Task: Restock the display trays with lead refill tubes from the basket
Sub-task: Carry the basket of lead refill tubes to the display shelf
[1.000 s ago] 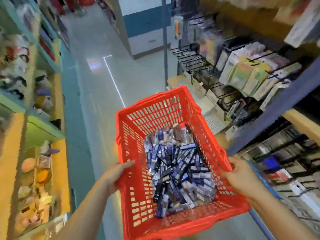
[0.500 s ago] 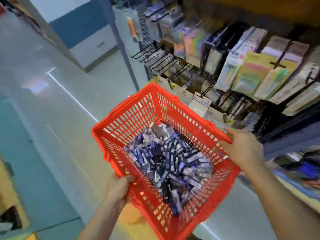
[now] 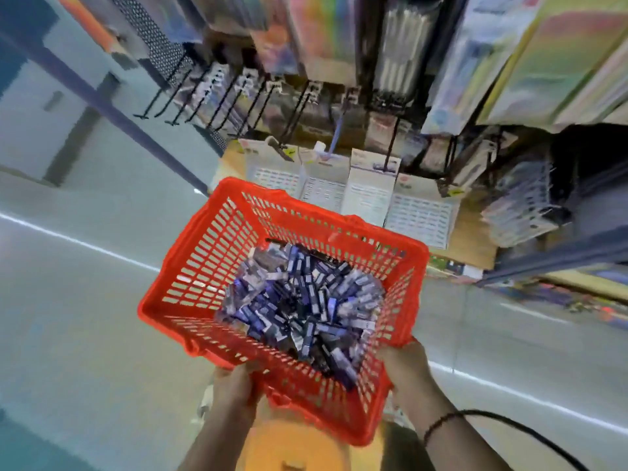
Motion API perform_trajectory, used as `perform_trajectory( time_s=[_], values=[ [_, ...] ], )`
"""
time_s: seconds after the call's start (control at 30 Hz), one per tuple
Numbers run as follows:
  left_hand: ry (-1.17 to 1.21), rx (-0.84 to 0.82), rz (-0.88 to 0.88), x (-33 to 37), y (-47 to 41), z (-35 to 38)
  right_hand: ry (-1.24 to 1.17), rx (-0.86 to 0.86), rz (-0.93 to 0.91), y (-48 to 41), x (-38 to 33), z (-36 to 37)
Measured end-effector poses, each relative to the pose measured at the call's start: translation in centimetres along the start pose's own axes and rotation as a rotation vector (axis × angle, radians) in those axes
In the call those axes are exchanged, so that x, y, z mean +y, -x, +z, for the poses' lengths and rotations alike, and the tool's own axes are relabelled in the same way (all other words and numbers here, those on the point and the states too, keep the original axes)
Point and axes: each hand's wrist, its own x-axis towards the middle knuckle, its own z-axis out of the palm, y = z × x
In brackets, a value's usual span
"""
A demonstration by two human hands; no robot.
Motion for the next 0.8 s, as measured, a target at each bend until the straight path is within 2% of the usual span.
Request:
perform_trajectory(
  time_s=[0.17,0.3,0.4,0.5,0.7,0.8],
  values=[
    [-0.148,-0.208,-0.090,0.2,-10.0,-0.3,-0.033,0.047,0.002,-3.9,1.5,4.5],
    [-0.203,-0.211,-0.097,2.5,-21.6,-3.8,-0.079,0.112,-0.014,-8.0,4.1,6.8],
    [-0.431,-0.172,0.087,4.5,-28.1,-5.6,-0.083,0.155,-0.014,-10.9,5.8,7.0],
    [-0.610,-0.127,0.197,5.7,-31.2,-2.8,-0.075,0.177,-0.016,-13.8,7.1,6.6],
    [-1.005,-0.343,0.256,3.3,-34.1,2.7,0.038,0.145,-0.085,-21.0,8.8,5.4],
    [-1.341,-0.525,0.225,2.9,-34.3,3.1,0.098,0.176,-0.148,-24.5,8.8,5.1]
  ],
)
